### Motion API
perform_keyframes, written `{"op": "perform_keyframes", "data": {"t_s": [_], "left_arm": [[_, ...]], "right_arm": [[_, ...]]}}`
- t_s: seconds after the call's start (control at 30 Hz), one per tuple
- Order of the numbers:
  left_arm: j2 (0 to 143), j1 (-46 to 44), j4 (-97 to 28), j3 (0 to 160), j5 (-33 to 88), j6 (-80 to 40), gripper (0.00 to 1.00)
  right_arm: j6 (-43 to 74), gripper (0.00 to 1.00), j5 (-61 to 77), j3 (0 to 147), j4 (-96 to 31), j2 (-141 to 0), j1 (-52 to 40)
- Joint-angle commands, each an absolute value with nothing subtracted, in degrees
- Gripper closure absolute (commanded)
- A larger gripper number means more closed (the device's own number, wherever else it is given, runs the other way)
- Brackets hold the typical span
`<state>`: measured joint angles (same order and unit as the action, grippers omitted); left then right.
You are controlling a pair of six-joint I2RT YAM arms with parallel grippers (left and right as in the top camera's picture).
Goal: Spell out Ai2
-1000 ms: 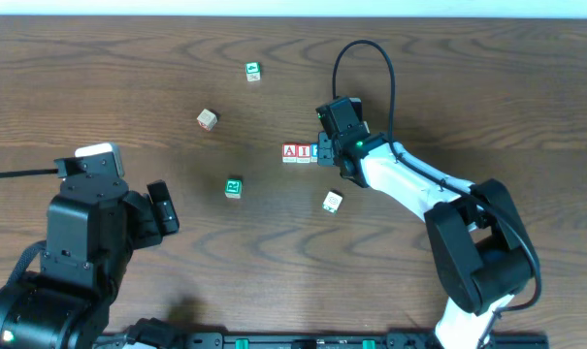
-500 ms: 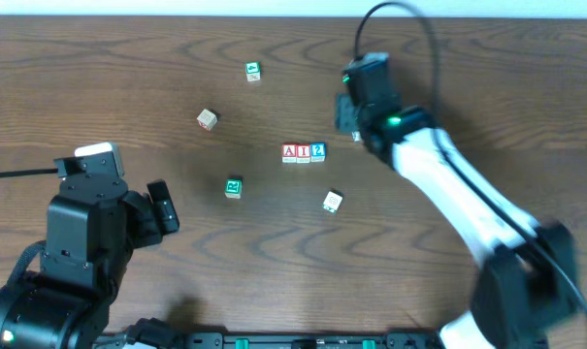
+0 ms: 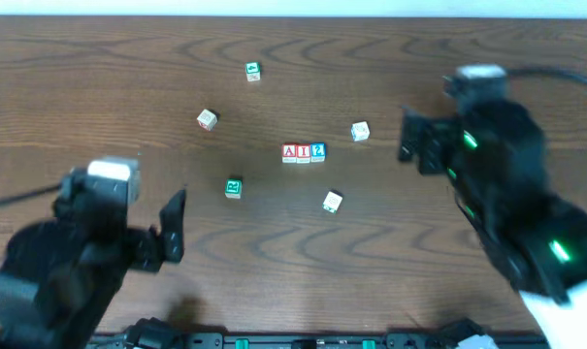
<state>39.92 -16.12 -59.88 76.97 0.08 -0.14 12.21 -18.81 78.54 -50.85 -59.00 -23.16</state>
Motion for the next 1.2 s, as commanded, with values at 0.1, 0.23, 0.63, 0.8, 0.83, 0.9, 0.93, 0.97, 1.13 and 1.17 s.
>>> {"op": "perform_keyframes", "data": {"t_s": [0.1, 0.23, 0.63, 0.8, 0.83, 0.9, 0.93, 0.97, 1.13, 1.17], "left_arm": [[28.0, -15.9, -57.7, 77.8, 9.7, 5.1, 0.05], [21.9, -15.9, -55.1, 77.8, 20.8, 8.2, 0.05], [14.9, -16.1, -53.5, 69.8, 6.1, 2.1, 0.05], [14.9, -16.1, -39.3, 52.2, 6.0, -1.3, 0.05], [15.0, -16.1, -36.3, 49.0, 5.9, -1.3, 0.05], [15.0, -16.1, -31.3, 44.0, 5.6, -1.1, 0.05], [15.2, -16.1, -27.7, 40.8, 5.4, -1.1, 0.05], [15.3, -16.1, -24.6, 38.2, 5.5, -1.1, 0.05], [15.9, -16.1, -13.1, 27.4, 5.4, 3.1, 0.05], [16.1, -16.1, -12.1, 25.5, 5.4, 5.0, 0.05]], "right_arm": [[8.2, 0.01, -17.9, 77.6, -57.8, -44.1, -24.4], [8.7, 0.01, -12.7, 75.3, -61.6, -35.5, -26.7], [15.3, 0.01, -11.5, 56.3, -61.2, -14.8, -26.7], [17.6, 0.01, -8.9, 42.8, -45.0, -14.9, -26.7], [15.6, 0.01, -8.9, 40.1, -40.9, -14.9, -26.7], [10.7, 0.01, -9.0, 35.6, -35.2, -14.9, -26.7], [8.5, 0.01, -9.0, 33.0, -32.2, -14.9, -26.7], [6.5, 0.01, -8.8, 30.5, -29.2, -15.0, -26.7], [0.3, 0.01, -8.7, 18.6, -13.2, -15.1, -26.7], [0.1, 0.01, -8.7, 16.1, -10.1, -15.2, -26.7]]}}
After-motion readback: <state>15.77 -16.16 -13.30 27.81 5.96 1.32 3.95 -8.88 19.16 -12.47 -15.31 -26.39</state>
